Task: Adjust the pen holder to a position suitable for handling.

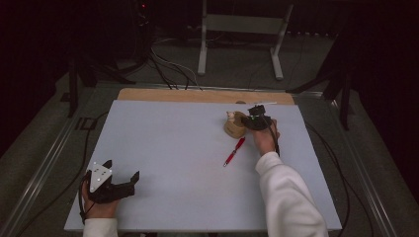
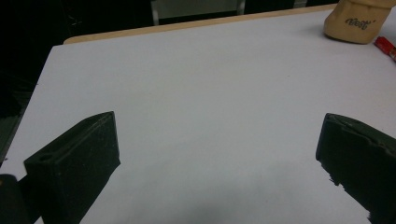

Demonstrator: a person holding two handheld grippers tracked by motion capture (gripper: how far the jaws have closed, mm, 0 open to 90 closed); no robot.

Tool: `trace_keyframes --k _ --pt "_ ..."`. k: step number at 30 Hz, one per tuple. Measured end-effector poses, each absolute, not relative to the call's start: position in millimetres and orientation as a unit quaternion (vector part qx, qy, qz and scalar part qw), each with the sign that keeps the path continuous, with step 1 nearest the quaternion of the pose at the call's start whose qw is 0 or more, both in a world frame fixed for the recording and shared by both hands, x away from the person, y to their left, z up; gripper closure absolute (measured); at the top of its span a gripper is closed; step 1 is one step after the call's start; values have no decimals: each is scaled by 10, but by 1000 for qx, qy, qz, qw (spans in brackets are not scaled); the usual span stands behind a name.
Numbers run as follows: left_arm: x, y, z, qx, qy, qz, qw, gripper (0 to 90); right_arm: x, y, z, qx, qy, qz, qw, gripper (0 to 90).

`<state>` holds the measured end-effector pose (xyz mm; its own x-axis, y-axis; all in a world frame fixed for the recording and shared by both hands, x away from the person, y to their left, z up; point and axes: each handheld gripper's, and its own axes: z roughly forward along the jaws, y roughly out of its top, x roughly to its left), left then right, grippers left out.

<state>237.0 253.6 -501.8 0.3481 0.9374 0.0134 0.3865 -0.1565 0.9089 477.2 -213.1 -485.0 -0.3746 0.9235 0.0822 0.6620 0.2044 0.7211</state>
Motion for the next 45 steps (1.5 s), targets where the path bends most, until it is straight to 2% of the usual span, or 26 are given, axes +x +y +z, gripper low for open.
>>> trace_keyframes --k 5,13,30,39,40,45 --pt "2373 2531 -5021 694 477 312 439 1 4724 -2089 -4847 514 762 348 187 811" --pt "2372 2535 -5021 694 478 312 439 1 4564 -1776 -4771 448 800 359 172 813" --pt "2377 2524 -5026 696 476 311 439 1 4199 -1195 -4760 306 878 349 117 811" --pt "2380 2523 -5028 696 477 310 438 1 4220 -1177 -4803 300 878 358 102 791" --pt "2379 2522 -5027 696 476 310 438 1 4223 -1179 -4804 302 876 363 101 781" --pt "2380 2530 -5028 696 478 310 437 1 4233 -1182 -4786 311 866 379 101 554"
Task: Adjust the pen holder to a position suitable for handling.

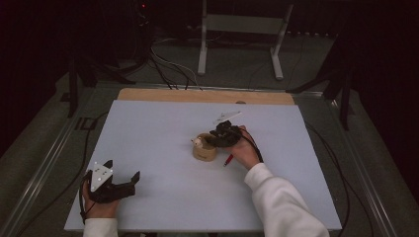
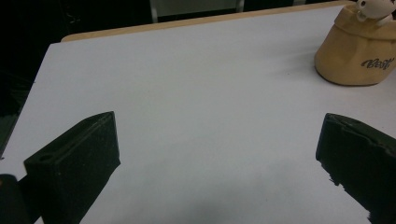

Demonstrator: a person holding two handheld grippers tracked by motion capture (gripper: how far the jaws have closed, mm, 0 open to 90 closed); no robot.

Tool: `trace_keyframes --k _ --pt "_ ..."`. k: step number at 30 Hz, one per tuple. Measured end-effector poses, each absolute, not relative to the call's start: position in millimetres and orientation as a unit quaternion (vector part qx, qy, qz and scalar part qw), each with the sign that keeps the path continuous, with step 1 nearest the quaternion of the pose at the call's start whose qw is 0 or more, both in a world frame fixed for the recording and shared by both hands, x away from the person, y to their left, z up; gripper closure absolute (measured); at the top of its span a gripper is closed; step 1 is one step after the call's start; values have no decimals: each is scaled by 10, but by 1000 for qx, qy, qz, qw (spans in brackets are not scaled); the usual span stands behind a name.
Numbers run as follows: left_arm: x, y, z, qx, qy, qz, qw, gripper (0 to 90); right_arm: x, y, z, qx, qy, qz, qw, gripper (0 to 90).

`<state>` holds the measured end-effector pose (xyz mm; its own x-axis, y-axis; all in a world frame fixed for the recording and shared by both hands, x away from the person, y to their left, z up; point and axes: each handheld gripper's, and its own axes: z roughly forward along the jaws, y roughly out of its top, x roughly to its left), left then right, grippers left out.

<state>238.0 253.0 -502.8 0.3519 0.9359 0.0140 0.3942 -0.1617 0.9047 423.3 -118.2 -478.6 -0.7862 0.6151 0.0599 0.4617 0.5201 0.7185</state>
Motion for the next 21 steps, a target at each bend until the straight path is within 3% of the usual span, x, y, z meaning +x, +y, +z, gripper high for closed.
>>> trace_keyframes --k 8,14,21 --pt "2378 2533 -5027 695 478 312 436 1 4209 -1231 -4727 338 842 409 100 176" --pt "2380 2532 -5028 696 478 313 435 2 4173 -1261 -4639 348 827 428 110 61" --pt "2375 2530 -5026 695 478 313 435 1 4134 -1326 -4560 356 816 440 115 0"
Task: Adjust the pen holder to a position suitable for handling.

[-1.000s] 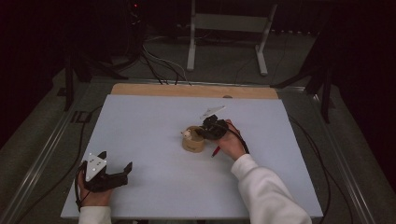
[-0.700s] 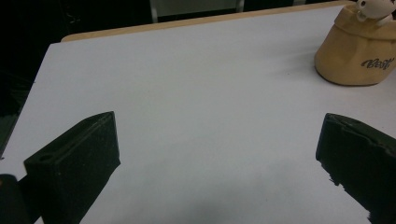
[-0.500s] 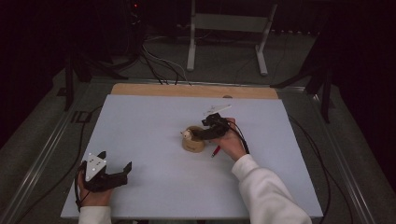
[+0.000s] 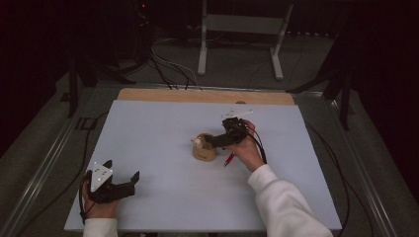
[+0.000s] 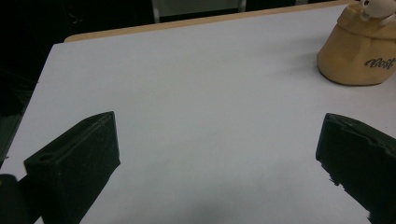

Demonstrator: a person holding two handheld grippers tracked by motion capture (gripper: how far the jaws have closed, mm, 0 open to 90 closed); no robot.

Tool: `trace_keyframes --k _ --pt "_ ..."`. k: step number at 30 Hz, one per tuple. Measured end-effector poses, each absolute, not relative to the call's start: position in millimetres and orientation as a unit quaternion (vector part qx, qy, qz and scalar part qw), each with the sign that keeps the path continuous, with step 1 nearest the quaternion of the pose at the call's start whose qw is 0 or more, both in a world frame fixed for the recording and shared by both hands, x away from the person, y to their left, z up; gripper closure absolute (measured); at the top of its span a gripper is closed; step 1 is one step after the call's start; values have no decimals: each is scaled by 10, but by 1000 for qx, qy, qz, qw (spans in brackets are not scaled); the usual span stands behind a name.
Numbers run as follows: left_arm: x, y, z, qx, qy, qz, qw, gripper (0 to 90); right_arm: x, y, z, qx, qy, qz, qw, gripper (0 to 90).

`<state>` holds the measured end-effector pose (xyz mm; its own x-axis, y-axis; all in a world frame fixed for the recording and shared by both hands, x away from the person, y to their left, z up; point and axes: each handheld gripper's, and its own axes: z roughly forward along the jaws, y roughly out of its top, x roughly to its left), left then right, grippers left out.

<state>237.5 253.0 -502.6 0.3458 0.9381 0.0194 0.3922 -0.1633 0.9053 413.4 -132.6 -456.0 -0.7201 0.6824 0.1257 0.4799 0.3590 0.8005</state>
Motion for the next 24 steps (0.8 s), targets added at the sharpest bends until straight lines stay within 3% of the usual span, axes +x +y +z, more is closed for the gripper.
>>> trace_keyframes --k 24 --pt "2380 2528 -5031 696 479 313 434 1 3991 -1829 -4557 360 824 413 145 0"
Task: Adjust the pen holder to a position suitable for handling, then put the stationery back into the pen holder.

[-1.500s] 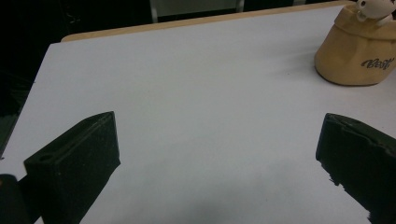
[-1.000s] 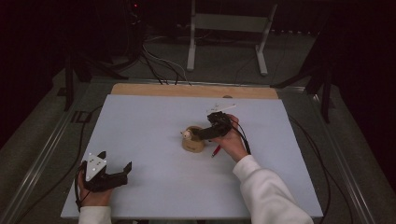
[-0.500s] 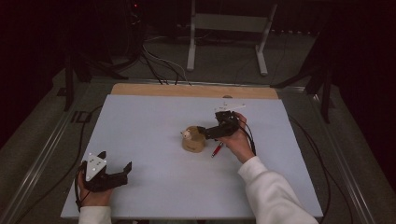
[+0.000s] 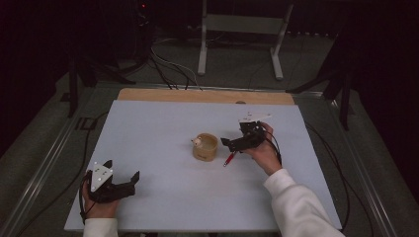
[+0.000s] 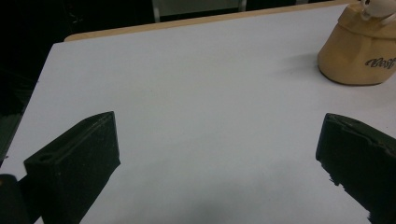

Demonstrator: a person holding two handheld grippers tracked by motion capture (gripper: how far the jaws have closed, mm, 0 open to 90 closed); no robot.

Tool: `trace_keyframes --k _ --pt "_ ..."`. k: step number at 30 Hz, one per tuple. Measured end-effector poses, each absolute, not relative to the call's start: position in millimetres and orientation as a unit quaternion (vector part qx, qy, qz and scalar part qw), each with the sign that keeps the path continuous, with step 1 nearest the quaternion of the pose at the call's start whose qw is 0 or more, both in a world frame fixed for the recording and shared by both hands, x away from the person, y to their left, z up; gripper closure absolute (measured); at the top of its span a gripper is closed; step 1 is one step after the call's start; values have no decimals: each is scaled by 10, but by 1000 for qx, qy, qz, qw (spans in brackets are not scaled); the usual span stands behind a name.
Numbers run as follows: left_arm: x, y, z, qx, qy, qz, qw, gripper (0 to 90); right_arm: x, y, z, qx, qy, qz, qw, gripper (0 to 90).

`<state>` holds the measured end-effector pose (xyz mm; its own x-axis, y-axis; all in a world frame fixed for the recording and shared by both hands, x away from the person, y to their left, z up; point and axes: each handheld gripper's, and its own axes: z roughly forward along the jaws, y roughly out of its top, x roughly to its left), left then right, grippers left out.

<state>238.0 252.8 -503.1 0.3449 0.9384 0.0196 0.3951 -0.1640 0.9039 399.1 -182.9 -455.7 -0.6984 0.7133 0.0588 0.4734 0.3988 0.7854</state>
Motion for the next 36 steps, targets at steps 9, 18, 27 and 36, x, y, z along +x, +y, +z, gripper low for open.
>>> trace_keyframes --k 9,18,27,36 --pt "2385 2524 -5032 696 479 312 433 1 3986 -1943 -4693 358 836 392 139 0" --pt "2383 2526 -5033 696 479 312 434 1 3988 -1977 -4791 352 846 378 130 0" --pt "2381 2523 -5032 697 479 313 433 1 4025 -1980 -4935 349 858 361 110 0" --pt "2380 2526 -5035 697 479 312 433 1 4010 -1929 -4979 319 868 369 97 14"
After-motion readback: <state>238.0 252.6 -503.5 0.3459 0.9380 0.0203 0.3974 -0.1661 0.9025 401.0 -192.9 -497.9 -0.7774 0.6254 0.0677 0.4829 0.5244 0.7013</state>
